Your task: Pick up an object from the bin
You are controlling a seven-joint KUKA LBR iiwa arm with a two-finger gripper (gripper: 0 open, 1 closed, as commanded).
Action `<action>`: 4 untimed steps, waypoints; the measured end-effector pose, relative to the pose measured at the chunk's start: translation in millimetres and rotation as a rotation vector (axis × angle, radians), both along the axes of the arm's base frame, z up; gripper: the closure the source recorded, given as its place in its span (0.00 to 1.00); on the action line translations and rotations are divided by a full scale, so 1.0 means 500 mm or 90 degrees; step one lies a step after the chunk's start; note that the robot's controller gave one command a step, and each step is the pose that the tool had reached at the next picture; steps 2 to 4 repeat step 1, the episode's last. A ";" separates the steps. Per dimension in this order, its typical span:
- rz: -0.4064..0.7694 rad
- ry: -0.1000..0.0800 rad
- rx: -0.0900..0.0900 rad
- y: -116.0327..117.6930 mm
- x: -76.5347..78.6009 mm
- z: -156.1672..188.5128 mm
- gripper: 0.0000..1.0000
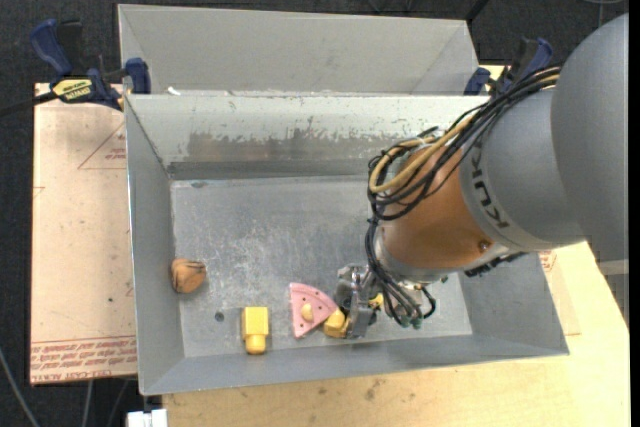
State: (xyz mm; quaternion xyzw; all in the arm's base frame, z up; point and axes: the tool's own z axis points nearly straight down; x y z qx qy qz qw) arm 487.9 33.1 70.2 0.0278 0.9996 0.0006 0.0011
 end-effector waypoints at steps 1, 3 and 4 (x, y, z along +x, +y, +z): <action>0.017 0.004 0.000 -0.025 0.028 0.091 1.00; 0.017 0.004 0.000 -0.025 0.028 0.091 1.00; 0.017 0.004 0.000 -0.025 0.028 0.091 1.00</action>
Offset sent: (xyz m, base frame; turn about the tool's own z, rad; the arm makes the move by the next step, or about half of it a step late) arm 0.0114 -0.0051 0.0801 -0.0451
